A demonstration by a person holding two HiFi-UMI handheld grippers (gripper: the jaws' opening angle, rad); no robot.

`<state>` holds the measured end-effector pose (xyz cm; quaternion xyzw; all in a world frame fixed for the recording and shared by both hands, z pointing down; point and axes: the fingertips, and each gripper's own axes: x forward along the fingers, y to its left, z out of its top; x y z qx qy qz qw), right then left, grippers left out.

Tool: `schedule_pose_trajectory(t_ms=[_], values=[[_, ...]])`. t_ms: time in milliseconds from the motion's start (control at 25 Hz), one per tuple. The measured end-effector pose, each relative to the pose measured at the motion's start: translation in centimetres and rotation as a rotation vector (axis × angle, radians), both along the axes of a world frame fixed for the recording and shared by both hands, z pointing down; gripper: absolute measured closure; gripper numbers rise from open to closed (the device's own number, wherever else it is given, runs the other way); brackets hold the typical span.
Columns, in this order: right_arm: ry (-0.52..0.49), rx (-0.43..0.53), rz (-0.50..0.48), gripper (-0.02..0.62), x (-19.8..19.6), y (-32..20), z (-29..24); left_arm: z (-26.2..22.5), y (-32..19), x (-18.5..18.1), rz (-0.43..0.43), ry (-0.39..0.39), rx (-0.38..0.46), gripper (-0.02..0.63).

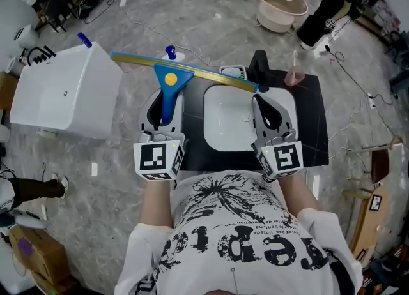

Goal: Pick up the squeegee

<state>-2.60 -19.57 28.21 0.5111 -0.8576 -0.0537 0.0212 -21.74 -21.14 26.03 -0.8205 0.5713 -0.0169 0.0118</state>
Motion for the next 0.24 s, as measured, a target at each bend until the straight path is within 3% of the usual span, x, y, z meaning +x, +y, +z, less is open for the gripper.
schedule_pose_trajectory(t_ms=[240], values=[[0.001, 0.002, 0.001, 0.583, -0.25, -0.90, -0.51, -0.39, -0.95, -0.26, 0.003, 0.000, -0.007, 0.466]])
